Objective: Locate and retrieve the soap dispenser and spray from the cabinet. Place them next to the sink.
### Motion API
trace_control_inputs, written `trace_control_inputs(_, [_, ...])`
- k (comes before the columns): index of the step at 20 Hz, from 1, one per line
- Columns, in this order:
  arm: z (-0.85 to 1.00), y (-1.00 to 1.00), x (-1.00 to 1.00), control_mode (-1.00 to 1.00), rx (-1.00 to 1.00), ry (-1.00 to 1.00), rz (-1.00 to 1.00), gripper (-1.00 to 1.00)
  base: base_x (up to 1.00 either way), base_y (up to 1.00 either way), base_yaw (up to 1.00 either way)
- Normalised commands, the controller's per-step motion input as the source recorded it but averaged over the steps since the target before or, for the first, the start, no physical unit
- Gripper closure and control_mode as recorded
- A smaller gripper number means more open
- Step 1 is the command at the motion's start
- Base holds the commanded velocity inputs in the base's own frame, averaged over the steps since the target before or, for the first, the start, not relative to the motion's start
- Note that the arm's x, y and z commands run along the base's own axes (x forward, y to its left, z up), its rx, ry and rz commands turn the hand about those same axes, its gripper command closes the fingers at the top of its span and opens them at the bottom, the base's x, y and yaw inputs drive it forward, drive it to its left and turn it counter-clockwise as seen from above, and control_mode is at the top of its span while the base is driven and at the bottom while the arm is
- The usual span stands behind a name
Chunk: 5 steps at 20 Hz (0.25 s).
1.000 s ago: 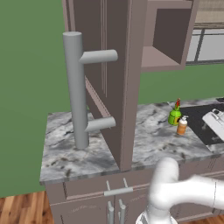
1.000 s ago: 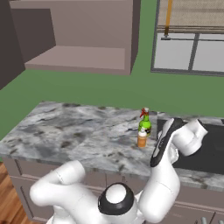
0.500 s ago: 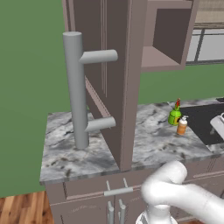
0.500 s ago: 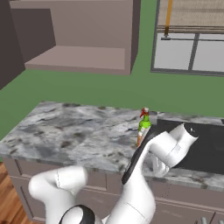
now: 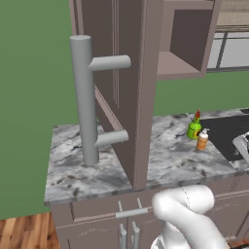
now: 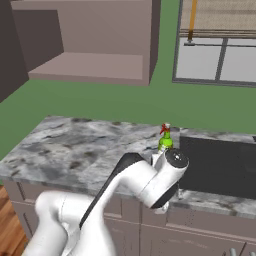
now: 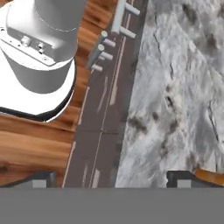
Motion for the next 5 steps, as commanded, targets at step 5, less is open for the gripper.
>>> trace_control_inputs(5, [0.26, 0.71, -0.59, -1.0, -0.27, -0.16, 0.02, -1.0, 0.0, 0.0, 0.0])
